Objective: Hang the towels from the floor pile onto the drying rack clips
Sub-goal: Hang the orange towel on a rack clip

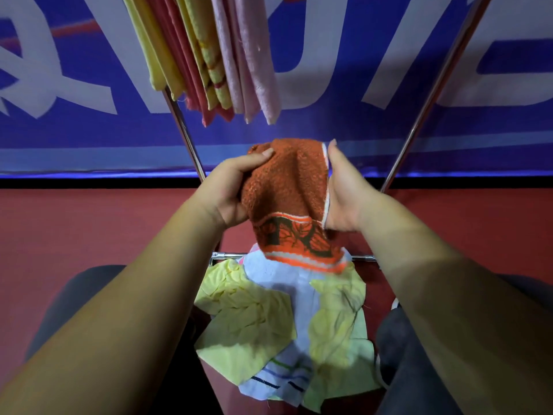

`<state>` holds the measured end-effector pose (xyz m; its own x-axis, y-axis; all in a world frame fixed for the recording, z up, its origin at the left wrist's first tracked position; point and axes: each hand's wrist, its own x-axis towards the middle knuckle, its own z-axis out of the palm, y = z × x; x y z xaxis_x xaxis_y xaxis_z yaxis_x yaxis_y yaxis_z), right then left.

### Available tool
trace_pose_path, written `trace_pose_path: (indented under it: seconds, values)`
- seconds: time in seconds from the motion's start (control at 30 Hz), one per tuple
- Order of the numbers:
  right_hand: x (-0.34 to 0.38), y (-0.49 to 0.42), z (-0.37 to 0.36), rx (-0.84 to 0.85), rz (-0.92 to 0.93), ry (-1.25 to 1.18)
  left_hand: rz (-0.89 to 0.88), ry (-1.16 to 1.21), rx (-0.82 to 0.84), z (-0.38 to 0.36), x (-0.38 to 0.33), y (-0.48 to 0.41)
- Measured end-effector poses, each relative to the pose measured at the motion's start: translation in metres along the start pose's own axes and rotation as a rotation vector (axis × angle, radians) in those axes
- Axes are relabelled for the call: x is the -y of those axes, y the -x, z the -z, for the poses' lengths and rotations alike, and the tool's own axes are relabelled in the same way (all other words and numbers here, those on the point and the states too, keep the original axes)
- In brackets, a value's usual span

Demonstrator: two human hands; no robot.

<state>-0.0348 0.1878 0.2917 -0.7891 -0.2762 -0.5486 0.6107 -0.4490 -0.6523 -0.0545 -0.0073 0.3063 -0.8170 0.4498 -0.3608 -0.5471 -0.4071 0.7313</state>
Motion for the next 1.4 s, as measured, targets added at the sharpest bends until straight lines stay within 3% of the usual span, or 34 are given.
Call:
trace_pose_path:
  seconds: [0.1,0.23,0.3,0.43,0.53,0.67,0.73,0.8,0.9,1.03,1.4]
  values:
    - [-0.002,0.001,0.002,-0.022,-0.019,0.045,0.002,0.03,-0.009,0.008,0.0,-0.006]
    - [-0.001,-0.006,0.007,-0.106,0.086,0.239,0.071,0.028,-0.058,0.011,0.002,-0.009]
    - [-0.001,-0.01,0.009,-0.123,0.127,0.217,0.132,0.003,-0.051,0.015,0.001,-0.009]
    - [0.0,-0.013,0.011,-0.126,0.147,0.158,0.297,-0.277,-0.007,0.018,-0.001,-0.007]
    - [0.004,-0.012,0.013,-0.141,0.125,0.132,0.354,-0.442,-0.084,0.022,-0.001,-0.007]
    - [0.006,-0.008,0.014,-0.23,0.044,0.181,0.244,-0.44,-0.118,0.023,-0.01,-0.004]
    - [0.006,-0.009,0.017,-0.304,0.014,0.204,0.115,-0.338,-0.2,0.023,-0.011,-0.004]
    - [0.006,-0.012,0.018,-0.35,0.031,0.179,0.035,-0.253,-0.175,0.02,-0.013,-0.005]
    - [0.006,-0.023,0.025,-0.376,0.055,0.067,0.0,-0.258,-0.059,0.011,-0.013,-0.002]
    - [0.006,-0.018,0.024,-0.425,0.076,0.155,-0.03,-0.326,-0.034,0.007,-0.008,-0.002]
    - [0.011,-0.013,0.021,-0.475,0.105,0.126,-0.057,-0.277,-0.206,0.005,-0.001,-0.012]
